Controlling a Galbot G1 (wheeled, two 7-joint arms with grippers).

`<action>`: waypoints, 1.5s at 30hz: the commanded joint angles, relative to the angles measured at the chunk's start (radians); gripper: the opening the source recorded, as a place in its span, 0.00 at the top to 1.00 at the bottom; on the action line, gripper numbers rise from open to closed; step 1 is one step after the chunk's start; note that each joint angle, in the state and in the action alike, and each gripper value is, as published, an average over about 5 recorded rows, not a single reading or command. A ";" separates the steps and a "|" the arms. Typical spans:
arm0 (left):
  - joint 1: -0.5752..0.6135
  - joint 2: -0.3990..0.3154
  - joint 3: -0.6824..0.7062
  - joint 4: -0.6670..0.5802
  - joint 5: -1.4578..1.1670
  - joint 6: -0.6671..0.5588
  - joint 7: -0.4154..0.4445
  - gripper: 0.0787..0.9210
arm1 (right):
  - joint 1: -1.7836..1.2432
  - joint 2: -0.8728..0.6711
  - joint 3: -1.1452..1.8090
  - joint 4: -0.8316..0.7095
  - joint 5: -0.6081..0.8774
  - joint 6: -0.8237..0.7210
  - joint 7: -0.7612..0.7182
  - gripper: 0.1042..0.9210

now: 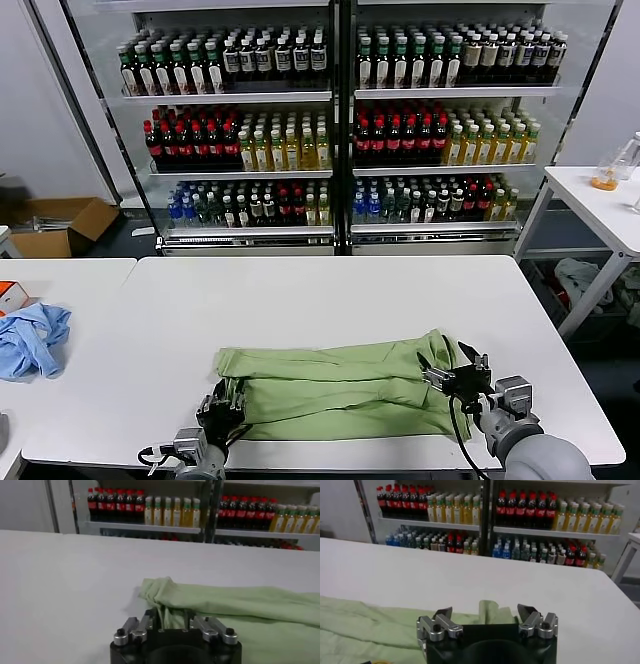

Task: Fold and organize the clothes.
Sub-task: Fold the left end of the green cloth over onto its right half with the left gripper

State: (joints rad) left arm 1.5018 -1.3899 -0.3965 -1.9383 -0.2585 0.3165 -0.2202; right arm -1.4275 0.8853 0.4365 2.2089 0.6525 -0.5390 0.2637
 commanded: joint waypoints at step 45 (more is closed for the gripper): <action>-0.044 0.175 -0.203 -0.203 -0.492 0.075 0.144 0.97 | 0.049 -0.017 -0.014 -0.029 0.025 0.000 0.010 0.12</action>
State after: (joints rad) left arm 1.4754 -1.1661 -0.7254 -2.0173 -0.6322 0.3765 -0.1245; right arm -1.3816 0.8693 0.4223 2.1830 0.6769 -0.5387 0.2735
